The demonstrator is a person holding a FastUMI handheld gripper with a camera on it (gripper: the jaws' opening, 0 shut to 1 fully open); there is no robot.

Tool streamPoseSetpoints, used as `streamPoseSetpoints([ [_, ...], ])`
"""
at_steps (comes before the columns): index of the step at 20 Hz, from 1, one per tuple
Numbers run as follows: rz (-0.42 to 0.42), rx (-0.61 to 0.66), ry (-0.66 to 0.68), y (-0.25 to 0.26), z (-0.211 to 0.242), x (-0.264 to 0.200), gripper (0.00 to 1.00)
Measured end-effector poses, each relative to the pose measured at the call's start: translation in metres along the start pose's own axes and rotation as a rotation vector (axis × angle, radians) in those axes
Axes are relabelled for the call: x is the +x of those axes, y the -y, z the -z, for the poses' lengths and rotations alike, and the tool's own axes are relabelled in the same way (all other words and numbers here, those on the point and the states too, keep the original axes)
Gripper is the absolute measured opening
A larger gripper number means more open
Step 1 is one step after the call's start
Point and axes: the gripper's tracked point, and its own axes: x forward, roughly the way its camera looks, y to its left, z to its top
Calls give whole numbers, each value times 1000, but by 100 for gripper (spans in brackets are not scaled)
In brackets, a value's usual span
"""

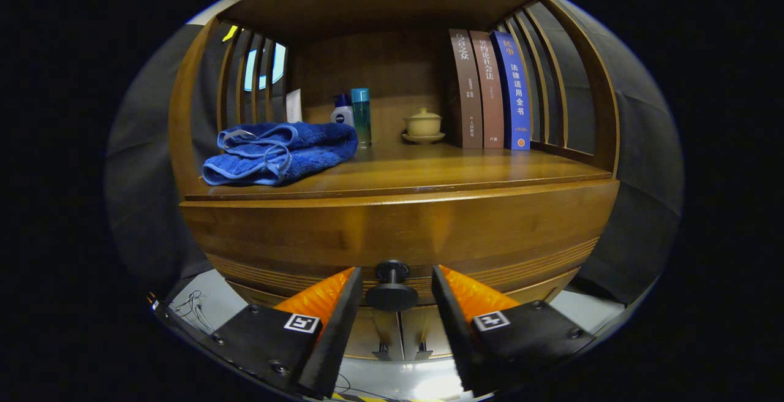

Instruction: Pull open the drawer, take out the items inside it, and place them on the countertop above the cabinet.

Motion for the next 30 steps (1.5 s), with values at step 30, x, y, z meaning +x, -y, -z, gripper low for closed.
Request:
streamPoseSetpoints([
  [30, 32, -14, -119, 1, 48, -139, 40],
])
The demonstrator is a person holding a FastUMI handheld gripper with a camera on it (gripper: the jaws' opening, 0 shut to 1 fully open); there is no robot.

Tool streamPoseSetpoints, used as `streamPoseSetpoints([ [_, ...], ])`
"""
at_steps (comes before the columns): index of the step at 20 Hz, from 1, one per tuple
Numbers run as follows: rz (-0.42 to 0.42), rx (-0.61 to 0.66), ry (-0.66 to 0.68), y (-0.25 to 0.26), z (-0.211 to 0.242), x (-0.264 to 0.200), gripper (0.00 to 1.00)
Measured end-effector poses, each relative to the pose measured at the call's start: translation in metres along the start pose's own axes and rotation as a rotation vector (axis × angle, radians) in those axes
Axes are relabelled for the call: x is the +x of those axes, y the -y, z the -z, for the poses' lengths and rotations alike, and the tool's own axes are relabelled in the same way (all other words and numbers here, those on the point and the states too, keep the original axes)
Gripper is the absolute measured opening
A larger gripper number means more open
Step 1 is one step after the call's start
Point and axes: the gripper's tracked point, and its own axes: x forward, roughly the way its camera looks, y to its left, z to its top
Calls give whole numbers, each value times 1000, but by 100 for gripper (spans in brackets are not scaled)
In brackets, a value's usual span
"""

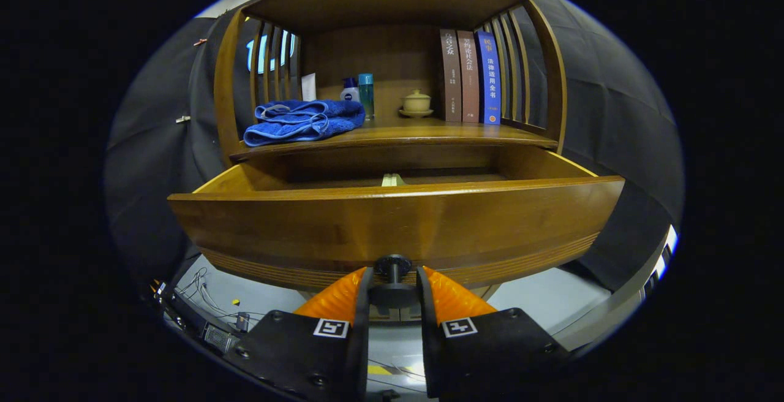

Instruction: Pull open the drawer, take out the items inside it, and place them on the countertop above the cabinet.

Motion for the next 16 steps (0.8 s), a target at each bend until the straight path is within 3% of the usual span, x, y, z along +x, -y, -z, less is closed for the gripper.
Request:
streamPoseSetpoints([
  [13, 15, -18, -46, 7, 25, -29, 40],
  [16, 11, -13, -48, 7, 23, -37, 47],
])
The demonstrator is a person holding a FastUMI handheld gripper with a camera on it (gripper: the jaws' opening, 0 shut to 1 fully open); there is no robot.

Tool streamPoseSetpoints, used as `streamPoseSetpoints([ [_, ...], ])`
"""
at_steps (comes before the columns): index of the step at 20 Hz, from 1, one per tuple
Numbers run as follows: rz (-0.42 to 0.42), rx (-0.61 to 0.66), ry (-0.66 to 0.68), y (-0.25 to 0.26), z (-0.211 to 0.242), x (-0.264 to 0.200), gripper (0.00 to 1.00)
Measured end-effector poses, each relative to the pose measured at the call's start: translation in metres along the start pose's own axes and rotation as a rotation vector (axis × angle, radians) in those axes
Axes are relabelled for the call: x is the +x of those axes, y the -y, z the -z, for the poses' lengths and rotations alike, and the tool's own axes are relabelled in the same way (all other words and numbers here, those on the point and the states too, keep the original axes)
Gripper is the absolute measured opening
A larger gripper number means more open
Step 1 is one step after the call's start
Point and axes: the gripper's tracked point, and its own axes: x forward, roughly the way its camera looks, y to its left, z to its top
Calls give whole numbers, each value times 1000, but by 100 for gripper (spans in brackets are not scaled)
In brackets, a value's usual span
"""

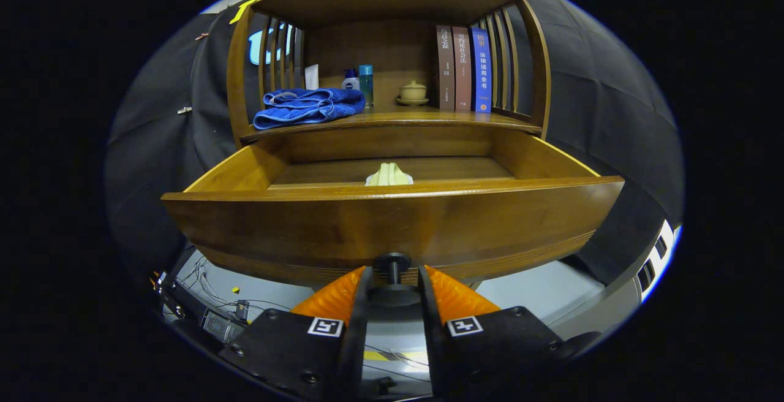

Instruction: Pull open the drawer, take out the items inside it, and place them on the countertop above the cabinet.

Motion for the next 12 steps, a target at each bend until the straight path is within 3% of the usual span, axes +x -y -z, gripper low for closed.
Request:
streamPoseSetpoints([
  [3, 0, 5, 98, 1, -27, -29, 57],
  [7, -24, 13, 186, -5, -78, -54, 100],
  [12, -113, 54, 157, -22, -135, -35, 100],
])
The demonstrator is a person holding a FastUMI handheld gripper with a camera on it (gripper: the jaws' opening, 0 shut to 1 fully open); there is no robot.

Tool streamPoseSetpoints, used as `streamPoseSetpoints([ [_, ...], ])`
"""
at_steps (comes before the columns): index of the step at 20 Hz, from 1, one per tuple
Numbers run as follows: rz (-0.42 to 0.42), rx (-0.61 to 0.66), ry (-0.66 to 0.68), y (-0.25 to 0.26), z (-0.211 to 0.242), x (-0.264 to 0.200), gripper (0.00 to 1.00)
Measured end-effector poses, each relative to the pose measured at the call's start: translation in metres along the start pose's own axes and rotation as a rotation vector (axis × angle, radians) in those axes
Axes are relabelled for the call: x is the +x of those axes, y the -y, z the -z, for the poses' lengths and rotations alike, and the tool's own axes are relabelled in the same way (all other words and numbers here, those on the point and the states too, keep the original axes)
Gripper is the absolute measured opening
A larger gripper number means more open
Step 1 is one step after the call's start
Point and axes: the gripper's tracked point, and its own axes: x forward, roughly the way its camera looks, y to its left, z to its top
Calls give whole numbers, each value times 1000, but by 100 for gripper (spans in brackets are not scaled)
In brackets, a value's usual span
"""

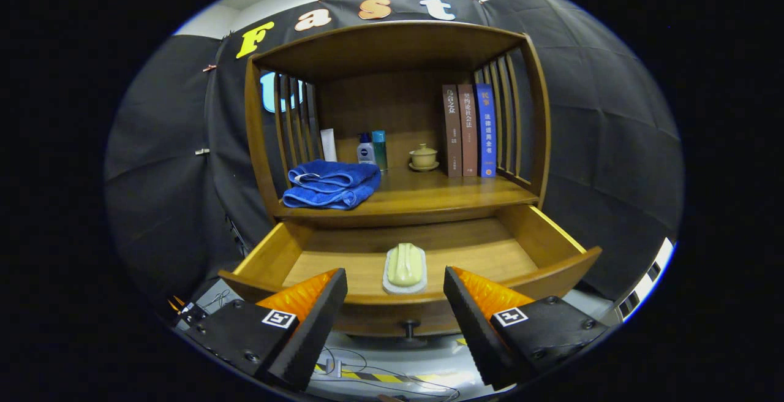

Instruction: Pull open the drawer, take out the items inside it, and place them on the countertop above the cabinet.

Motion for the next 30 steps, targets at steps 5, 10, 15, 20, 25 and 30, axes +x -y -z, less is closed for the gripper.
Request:
streamPoseSetpoints([
  [5, 11, -4, -100, 3, -24, 63, 100],
  [10, 33, 25, -305, 14, -5, 119, 99],
  [15, 75, -9, -483, 24, 36, 155, 92],
  [20, 122, -52, -617, 33, 69, 173, 72],
  [25, 115, -57, -687, 36, 90, 175, 60],
  [30, 122, -61, -679, 39, 89, 174, 24],
])
